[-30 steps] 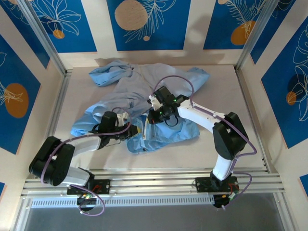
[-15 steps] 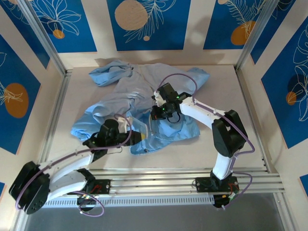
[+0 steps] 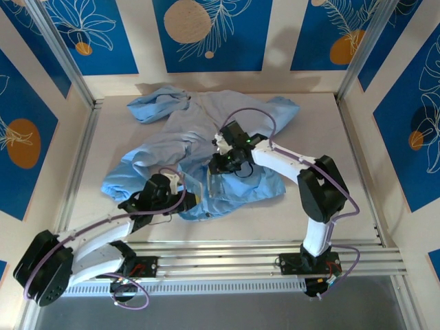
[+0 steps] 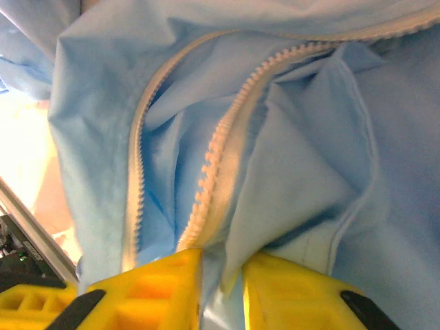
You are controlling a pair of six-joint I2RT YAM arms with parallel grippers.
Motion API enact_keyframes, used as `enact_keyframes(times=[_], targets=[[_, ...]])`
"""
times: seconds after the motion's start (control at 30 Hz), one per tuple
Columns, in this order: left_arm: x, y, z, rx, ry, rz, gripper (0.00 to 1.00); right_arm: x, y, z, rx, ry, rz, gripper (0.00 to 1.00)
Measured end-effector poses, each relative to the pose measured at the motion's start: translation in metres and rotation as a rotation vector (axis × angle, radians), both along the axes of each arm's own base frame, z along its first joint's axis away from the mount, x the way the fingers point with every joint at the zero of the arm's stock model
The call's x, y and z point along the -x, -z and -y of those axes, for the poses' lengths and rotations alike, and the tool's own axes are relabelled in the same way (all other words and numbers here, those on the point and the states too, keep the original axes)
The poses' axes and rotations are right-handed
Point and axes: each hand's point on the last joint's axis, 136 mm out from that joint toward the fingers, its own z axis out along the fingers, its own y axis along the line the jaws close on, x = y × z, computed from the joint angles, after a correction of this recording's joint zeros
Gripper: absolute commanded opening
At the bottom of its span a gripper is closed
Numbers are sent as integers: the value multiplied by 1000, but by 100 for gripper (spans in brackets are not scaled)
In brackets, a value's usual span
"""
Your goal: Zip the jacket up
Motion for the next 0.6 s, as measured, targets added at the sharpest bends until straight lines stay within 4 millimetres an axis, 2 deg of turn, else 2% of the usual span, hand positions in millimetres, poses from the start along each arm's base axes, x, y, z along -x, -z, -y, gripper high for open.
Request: enact_keyframes(times=[0.1,0.23,0.47,0.6], targets=[[-8,22,-16,-15,-85,-74,0,8,9,-11,-10,-19,-34,39],[-3,45,-33,-33,-145,-145,0,11,4,-19,-50,-24,-38,43],[-5,43,-36,-25,-158,-140,0,23,8,-6,-14,35,-53,52],[-4,43,-35,-23,-149,-141,0,39,15,-8,39,38,-39,53]])
